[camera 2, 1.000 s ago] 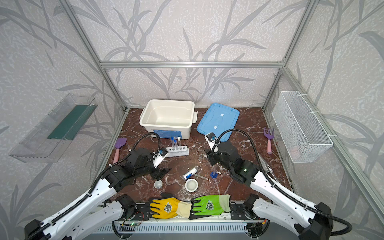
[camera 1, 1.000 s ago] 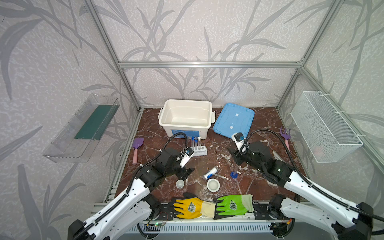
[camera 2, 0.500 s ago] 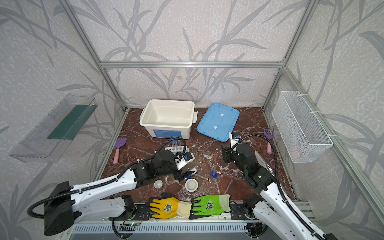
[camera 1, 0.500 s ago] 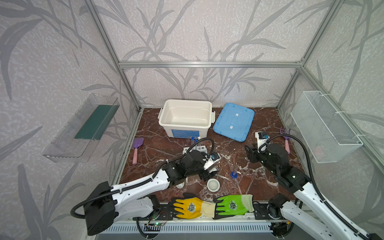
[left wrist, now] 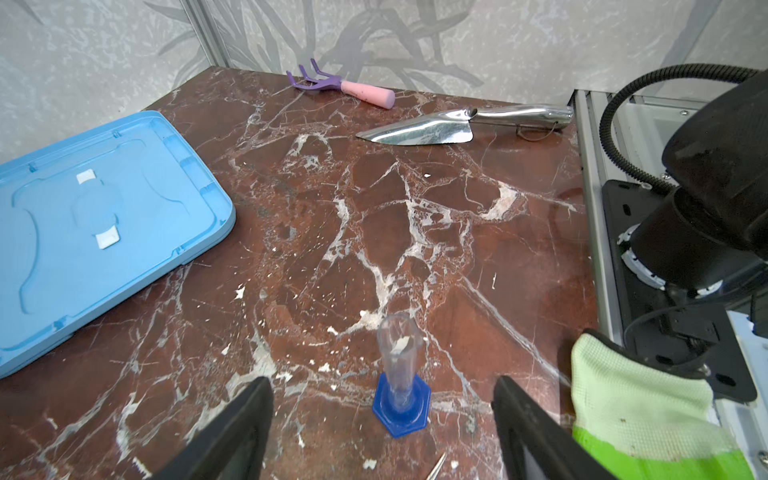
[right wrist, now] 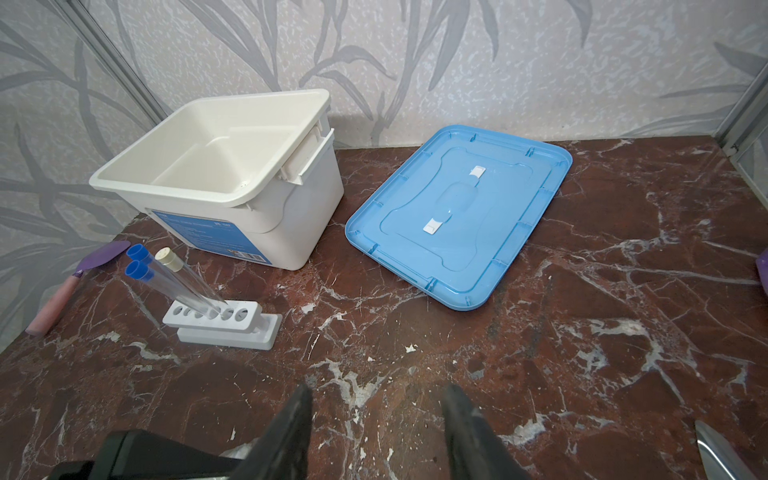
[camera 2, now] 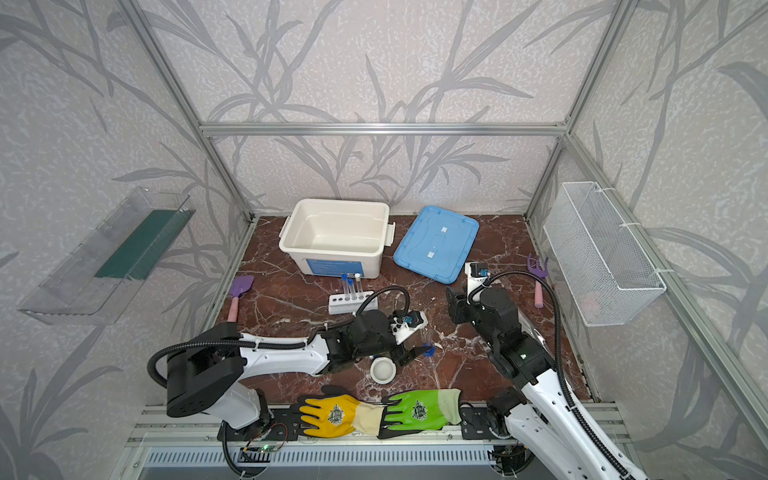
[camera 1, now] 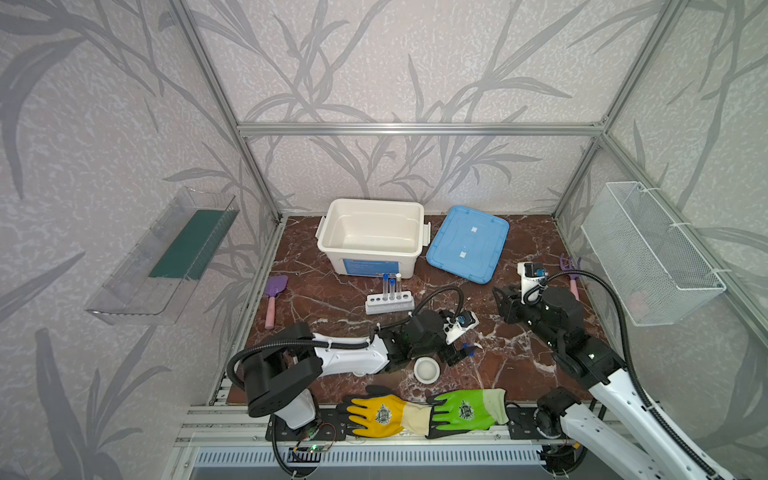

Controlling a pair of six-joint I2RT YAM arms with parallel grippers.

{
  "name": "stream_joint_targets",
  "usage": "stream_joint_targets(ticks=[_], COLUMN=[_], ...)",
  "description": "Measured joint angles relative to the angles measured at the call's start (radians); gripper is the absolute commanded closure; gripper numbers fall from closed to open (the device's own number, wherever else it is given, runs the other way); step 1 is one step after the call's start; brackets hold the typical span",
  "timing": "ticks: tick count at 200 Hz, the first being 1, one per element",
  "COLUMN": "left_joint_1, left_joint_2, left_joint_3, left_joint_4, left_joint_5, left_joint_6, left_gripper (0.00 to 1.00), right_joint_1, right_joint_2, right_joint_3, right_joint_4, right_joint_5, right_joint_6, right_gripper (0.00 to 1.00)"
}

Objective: Organize the chemistry lab equipment
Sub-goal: 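Open the right gripper and withdraw while the left gripper reaches toward the blue-based cylinder, then close the left gripper on the blue-based glass cylinder and lift it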

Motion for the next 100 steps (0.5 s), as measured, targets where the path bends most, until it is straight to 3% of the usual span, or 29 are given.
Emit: stream_joint_targets(ticks=[44,100], left_joint_1=[-0.002,-0.006], left_joint_2=[0.037,0.084], left_joint_3=[0.02,0.021], left_joint_4=[0.064,0.094], left_joint_5=[0.017,0.043], left_joint_6=[-0.023,-0.035], left_gripper=[0.19,0.31], right_joint_1=[-0.01,-0.015], right_joint_2=[-0.013,-0.021], right_joint_3=[-0.005,-0.025], right_joint_4=[0.012,0.031], right_joint_5=[-0.003,-0.006], right_joint_6=[-0.003,-0.003], right_gripper=[0.52,0.57])
